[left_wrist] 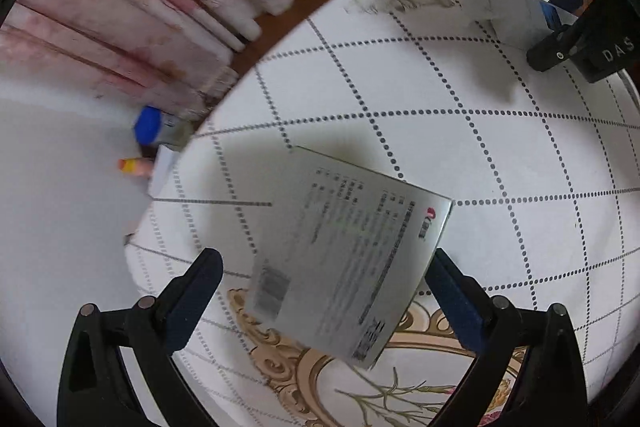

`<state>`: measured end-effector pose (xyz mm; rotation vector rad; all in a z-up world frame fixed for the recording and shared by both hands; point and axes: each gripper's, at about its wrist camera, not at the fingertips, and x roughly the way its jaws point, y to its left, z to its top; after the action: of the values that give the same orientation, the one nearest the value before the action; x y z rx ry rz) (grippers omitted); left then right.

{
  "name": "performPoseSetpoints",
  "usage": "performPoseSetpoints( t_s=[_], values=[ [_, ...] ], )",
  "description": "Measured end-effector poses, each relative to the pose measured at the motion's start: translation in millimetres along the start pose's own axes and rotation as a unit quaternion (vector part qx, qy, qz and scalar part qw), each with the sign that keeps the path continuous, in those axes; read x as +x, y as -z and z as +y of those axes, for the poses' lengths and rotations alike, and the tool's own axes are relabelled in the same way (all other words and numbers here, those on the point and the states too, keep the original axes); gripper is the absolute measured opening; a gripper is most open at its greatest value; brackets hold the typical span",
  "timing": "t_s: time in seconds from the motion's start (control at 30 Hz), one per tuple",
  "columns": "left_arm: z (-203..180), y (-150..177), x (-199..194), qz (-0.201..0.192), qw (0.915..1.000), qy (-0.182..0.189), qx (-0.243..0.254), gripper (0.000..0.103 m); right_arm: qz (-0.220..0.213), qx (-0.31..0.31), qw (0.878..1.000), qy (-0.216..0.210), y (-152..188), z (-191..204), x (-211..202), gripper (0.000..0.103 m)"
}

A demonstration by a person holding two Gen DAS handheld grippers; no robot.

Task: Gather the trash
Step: 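Grasp the green-and-white medicine box with the left tool while the right grasps the white oligopeptides box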

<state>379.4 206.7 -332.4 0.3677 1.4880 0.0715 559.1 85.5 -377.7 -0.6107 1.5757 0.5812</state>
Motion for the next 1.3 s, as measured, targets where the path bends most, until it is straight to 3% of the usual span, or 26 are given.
performPoseSetpoints(
  t_s=[0.1, 0.2, 0.4, 0.5, 0.6, 0.83, 1.0, 1.3],
  values=[
    [1, -1, 7, 0.003, 0.9997, 0.025, -0.004, 0.100, 0.005, -0.010, 1.000, 0.009, -2, 2, 1, 0.056],
    [2, -1, 8, -0.004, 0.9988, 0.048, -0.012, 0.084, 0.005, -0.015, 1.000, 0.013, -1, 7, 0, 0.056],
    [-1, -1, -9, -0.042, 0.9971, 0.041, -0.049, 0.082, -0.010, -0.020, 1.000, 0.019, 5, 12, -2, 0.055],
    [-2, 2, -20, -0.060, 0.9955, 0.028, -0.068, 0.082, -0.028, -0.018, 0.999, 0.019, 18, 18, -9, 0.045],
    [-1, 8, -40, -0.088, 0.9912, 0.014, -0.097, 0.082, -0.043, -0.009, 0.999, 0.021, 32, 22, -12, 0.044],
    [-14, 33, -93, -0.146, 0.9700, -0.016, -0.194, 0.082, -0.114, 0.038, 0.993, -0.010, 88, 15, -33, 0.043],
    [-37, 57, -126, -0.171, 0.9483, -0.003, -0.267, 0.082, -0.159, 0.059, 0.985, -0.029, 144, 10, -53, 0.042],
    [-112, 73, -198, -0.221, 0.9280, -0.003, -0.300, 0.082, -0.249, 0.117, 0.959, -0.069, 258, -32, -113, 0.041]
  ],
)
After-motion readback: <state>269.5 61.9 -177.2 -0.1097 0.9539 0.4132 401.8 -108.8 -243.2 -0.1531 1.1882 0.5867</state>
